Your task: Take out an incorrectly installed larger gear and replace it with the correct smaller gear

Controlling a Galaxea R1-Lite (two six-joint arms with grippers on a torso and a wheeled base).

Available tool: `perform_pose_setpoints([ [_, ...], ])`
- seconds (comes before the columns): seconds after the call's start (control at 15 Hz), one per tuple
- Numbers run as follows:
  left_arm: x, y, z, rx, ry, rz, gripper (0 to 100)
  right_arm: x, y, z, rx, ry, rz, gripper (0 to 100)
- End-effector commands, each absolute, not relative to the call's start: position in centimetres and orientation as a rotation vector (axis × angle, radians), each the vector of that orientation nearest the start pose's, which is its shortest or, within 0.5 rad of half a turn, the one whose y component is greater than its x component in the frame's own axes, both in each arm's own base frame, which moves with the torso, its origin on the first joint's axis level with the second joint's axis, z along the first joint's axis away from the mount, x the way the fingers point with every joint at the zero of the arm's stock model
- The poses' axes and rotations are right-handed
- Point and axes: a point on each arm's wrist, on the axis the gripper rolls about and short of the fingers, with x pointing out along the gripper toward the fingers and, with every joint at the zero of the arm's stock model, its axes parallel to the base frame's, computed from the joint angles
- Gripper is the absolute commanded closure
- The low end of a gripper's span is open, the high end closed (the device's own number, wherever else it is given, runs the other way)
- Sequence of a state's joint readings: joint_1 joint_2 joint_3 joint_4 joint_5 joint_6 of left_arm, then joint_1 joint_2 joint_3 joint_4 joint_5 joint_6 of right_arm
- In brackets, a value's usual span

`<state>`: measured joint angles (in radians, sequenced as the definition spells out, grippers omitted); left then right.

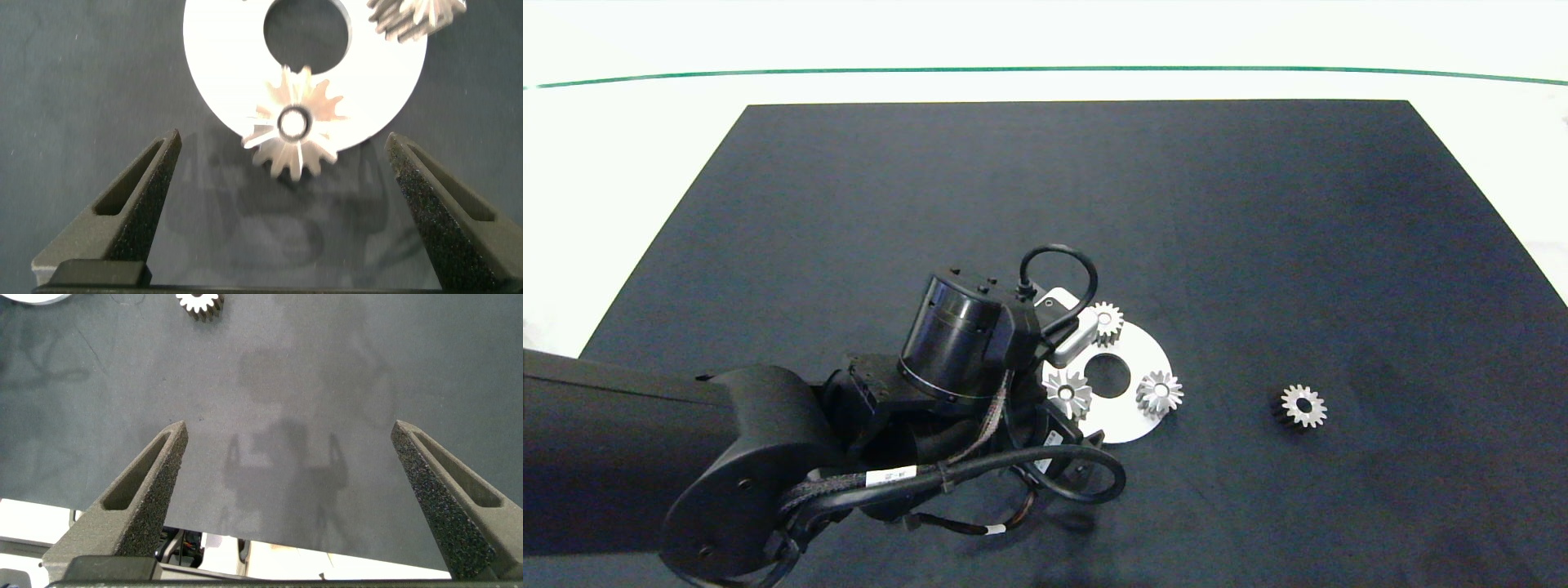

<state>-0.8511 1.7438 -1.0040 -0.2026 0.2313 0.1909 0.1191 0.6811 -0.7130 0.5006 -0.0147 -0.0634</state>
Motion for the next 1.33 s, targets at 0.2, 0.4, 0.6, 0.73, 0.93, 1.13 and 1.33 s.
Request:
perform_pose_setpoints([
  [0.2, 22.18, -24.61, 17.4, 0.47, 0.423, -0.651, 0, 2.98, 0.33, 22.19, -0.095, 0.47, 0.121, 0],
  [0.4, 22.35, -24.8, 17.09, 0.47, 0.432, -0.65, 0, 2.97, 0.33, 22.23, -0.095, 0.468, 0.122, 0],
  [0.6, 22.61, -25.0, 17.25, 0.464, 0.424, -0.645, 1, 3.05, 0.34, 22.18, -0.095, 0.473, 0.121, 0],
  [0.73, 22.72, -25.06, 17.4, 0.461, 0.419, -0.643, 5, 3.01, 0.33, 22.23, -0.094, 0.47, 0.121, 0],
  [0.93, 22.66, -25.07, 17.32, 0.457, 0.423, -0.643, 11, 2.95, 0.32, 22.2, -0.095, 0.468, 0.119, 0],
  [1.13, 22.62, -25.1, 17.1, 0.458, 0.431, -0.644, 17, 2.94, 0.32, 22.24, -0.095, 0.467, 0.119, 0],
  [1.33, 22.48, -25.26, 17.04, 0.456, 0.432, -0.649, 23, 3.04, 0.33, 22.22, -0.095, 0.471, 0.119, 0],
])
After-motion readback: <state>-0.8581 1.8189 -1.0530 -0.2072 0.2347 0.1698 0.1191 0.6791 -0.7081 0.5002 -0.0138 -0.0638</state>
